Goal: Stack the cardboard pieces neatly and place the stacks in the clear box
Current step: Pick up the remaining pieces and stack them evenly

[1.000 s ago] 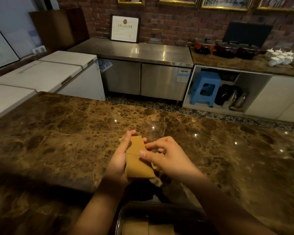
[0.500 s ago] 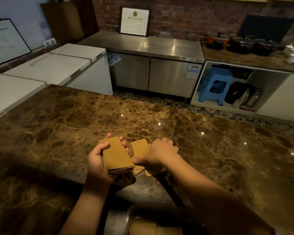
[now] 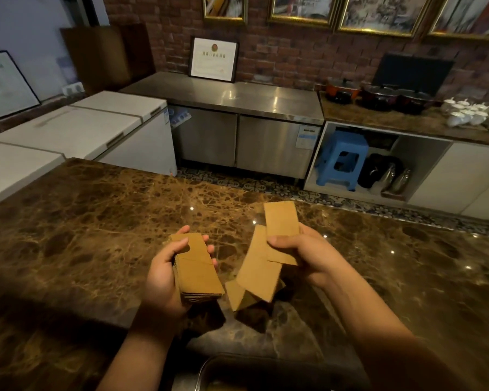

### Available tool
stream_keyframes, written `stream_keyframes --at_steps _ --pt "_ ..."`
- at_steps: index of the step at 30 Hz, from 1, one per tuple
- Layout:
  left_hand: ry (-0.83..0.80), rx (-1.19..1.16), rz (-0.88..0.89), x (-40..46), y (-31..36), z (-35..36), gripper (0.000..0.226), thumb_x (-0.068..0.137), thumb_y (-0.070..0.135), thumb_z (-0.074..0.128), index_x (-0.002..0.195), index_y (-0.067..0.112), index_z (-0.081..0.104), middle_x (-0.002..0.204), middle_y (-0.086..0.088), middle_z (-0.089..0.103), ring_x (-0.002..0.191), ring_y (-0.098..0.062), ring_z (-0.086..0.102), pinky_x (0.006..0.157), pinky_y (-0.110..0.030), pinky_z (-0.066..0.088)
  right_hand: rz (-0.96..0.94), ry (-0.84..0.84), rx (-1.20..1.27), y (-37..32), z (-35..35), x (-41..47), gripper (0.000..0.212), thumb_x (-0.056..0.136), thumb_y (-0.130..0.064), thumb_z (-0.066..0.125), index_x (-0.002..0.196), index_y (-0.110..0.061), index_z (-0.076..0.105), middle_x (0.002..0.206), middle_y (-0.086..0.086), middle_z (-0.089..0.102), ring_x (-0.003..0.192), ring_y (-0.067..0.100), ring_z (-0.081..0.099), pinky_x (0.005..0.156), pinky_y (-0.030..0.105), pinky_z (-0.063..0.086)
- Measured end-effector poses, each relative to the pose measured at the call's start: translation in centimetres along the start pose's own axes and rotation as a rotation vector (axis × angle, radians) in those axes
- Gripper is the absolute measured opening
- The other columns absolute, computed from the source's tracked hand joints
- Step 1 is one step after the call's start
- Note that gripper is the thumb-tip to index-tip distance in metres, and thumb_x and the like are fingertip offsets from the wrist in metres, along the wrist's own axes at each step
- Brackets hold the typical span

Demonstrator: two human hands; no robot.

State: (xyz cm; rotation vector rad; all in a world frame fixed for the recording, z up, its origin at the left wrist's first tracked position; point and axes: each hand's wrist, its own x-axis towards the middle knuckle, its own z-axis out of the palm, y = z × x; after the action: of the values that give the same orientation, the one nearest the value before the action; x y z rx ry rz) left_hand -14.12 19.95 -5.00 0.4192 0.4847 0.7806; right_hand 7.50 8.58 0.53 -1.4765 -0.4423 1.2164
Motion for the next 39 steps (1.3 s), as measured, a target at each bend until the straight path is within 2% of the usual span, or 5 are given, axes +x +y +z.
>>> stream_keyframes --at_steps 10,23,29,34,39 --pt "-0.227 0.202 -0.172 -2.0 -2.4 7.2 0.046 0.079 0.03 0.058 0.125 0.023 0.062 0.104 -0.014 0.077 0.082 -0.03 0.076 0.057 -0.039 0.06 -0.139 -0.052 0.099 -2.8 -0.4 -4.5 0.033 0.079 0.005 0.072 0.107 -0.01 0.067 0.092 0.009 0.08 0.084 0.023 0.077 0.066 0.036 0.061" --pt "-0.124 0.111 -0.206 -2.2 -2.9 6.9 0.052 0.078 0.04 0.061 0.127 0.022 0.063 0.117 -0.017 0.072 0.094 -0.034 0.074 0.071 -0.045 0.059 -0.203 -0.017 0.152 -2.4 0.9 -4.1 0.025 0.084 0.002 0.071 0.105 -0.009 0.067 0.084 0.005 0.08 0.076 0.018 0.078 0.055 0.027 0.06" --pt "-0.177 0.061 -0.305 -2.1 -3.0 6.8 0.052 0.08 0.043 0.062 0.121 0.012 0.07 0.113 -0.022 0.072 0.089 -0.035 0.074 0.065 -0.045 0.061 -0.204 -0.018 0.165 -2.3 1.6 -4.1 0.027 0.084 0.003 0.071 0.109 -0.007 0.066 0.087 0.007 0.08 0.081 0.021 0.078 0.059 0.032 0.061" --pt "-0.223 0.07 -0.293 -2.0 -4.0 6.6 0.063 0.079 0.05 0.064 0.129 0.01 0.065 0.115 -0.022 0.07 0.082 -0.031 0.071 0.066 -0.041 0.059 -0.32 0.047 -0.044 -0.7 3.2 -4.7 0.021 0.086 -0.003 0.073 0.102 -0.014 0.067 0.084 0.002 0.079 0.072 0.014 0.077 0.053 0.029 0.061" --pt "-0.277 0.02 -0.186 -2.3 -4.3 6.0 0.044 0.083 0.035 0.062 0.126 0.025 0.063 0.114 -0.02 0.071 0.076 -0.033 0.07 0.066 -0.044 0.06 -0.476 0.133 -0.256 0.5 3.8 -4.8 0.029 0.085 -0.012 0.076 0.109 -0.024 0.064 0.101 -0.003 0.075 0.091 0.006 0.072 0.073 0.018 0.057"
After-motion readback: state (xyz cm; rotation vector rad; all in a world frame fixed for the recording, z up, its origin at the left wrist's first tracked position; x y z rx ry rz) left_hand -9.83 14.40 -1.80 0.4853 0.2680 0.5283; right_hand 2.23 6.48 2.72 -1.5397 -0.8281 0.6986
